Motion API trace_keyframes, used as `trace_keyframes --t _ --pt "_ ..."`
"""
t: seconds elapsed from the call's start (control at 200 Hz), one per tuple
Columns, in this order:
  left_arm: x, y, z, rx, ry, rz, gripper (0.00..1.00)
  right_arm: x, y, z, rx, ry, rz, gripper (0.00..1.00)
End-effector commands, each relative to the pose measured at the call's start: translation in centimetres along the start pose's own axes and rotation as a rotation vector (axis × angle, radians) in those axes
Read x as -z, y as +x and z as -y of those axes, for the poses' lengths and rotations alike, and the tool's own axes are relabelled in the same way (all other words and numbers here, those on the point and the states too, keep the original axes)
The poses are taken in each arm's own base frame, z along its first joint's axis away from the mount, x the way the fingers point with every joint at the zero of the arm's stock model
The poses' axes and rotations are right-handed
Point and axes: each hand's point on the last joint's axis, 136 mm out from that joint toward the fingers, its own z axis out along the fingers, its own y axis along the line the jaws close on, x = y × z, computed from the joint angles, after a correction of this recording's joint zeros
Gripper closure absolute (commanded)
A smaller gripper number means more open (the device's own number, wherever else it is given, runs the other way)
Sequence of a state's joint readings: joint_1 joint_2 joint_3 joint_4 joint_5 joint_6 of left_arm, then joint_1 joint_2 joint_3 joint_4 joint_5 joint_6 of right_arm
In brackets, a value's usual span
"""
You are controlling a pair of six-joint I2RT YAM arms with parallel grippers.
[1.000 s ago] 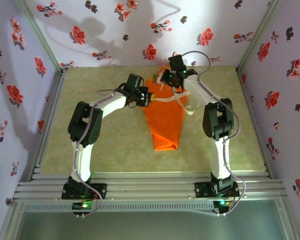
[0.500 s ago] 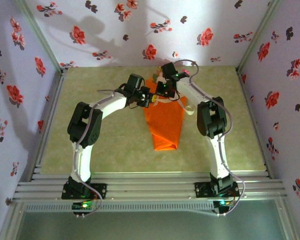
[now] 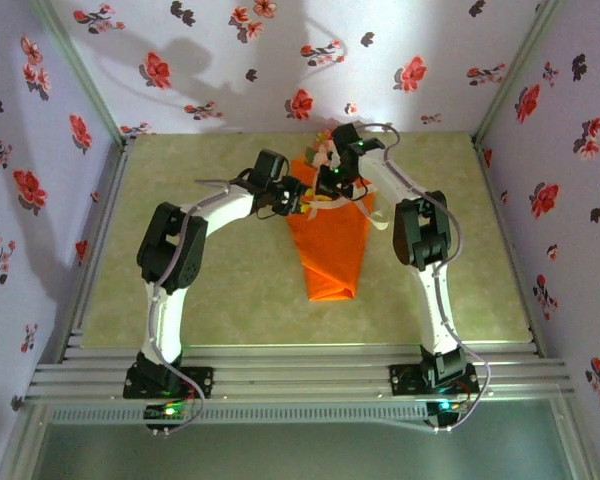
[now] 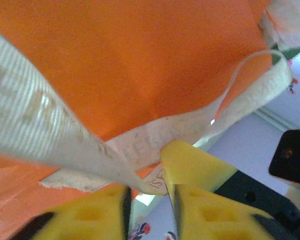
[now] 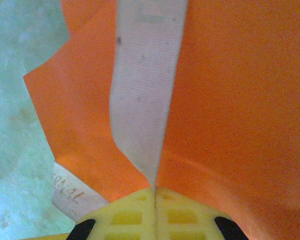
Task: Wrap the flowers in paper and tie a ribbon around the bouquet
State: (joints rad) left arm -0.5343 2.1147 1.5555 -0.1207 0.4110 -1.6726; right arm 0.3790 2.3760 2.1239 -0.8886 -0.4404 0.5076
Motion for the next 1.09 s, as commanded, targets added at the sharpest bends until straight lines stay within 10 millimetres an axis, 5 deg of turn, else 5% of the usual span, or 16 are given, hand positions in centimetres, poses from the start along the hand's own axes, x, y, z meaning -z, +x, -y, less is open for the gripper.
trace_keyframes --t 0.0,0.21,0.395,0.54,0.795,1.09 --pt "0.5 -0.2 0.7 -0.091 -0.006 -0.005 0.58 -0.3 1.4 0.9 -0.035 0.0 -0.095 1.0" --pt "2.7 0.4 0.9 -0.225 -0.025 -0.002 0.52 -1.0 1.6 1.5 -0.056 0.014 -0.119 1.0" --pt "5.1 1.7 -2.0 -0.336 -0.187 -0.029 0.72 -1.0 1.5 1.4 -0.062 0.014 -0.121 1.0" --pt "5.0 2.6 -4.4 -0.524 -0.337 -0.085 0.86 -1.1 1.4 1.4 -0.064 0.012 -0.125 1.0" --pt "2.7 2.9 -3.9 -0.918 -0.494 -0.043 0.69 -1.2 1.6 1.5 -0.068 0.011 -0.136 1.0" --pt "-0.1 2.8 -4.1 -1.062 -0.51 -0.04 0.58 -1.2 1.8 1.5 -0.066 0.007 -0.144 1.0"
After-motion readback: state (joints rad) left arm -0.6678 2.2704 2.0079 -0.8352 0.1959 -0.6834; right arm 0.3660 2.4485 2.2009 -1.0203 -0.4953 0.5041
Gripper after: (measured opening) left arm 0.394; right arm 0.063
